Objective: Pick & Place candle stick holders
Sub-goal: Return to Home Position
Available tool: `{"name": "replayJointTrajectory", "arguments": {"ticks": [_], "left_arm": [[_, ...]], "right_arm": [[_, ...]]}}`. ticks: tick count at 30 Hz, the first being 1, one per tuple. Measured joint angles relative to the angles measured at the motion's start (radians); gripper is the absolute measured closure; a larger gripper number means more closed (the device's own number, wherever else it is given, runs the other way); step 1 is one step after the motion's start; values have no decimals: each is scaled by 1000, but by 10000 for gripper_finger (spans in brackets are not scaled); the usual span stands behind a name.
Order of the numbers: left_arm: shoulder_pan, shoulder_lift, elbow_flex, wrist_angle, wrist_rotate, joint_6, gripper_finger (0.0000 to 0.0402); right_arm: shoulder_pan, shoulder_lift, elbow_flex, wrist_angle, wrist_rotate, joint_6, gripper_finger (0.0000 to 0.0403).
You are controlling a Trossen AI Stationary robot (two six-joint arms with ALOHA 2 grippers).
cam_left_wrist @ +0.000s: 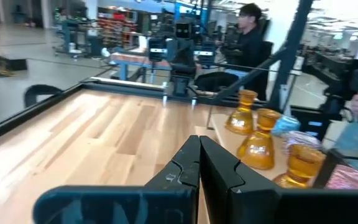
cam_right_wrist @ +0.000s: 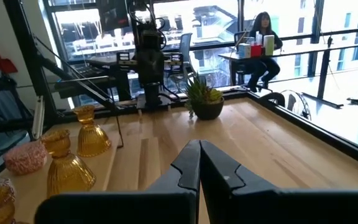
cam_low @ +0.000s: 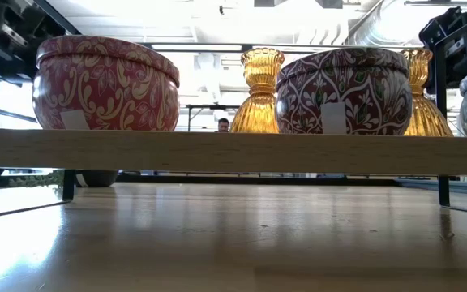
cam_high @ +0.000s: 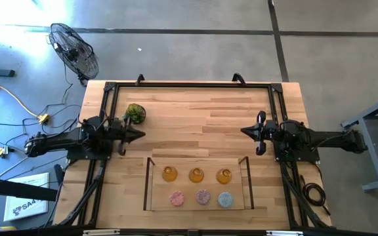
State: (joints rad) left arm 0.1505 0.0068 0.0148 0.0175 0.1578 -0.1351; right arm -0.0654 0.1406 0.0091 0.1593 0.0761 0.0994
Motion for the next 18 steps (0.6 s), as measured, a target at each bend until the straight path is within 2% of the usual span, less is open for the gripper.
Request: {"name": "replayJointTrajectory", "arguments": {"ticks": [9, 18], "left_arm": [[0, 32, 0, -20, -162, -61, 401], [0, 44, 0, -17, -129, -79, 400]], "right_arm": [[0, 0, 0, 0, 0, 6, 399], [0, 0, 0, 0, -1, 6, 399]]}}
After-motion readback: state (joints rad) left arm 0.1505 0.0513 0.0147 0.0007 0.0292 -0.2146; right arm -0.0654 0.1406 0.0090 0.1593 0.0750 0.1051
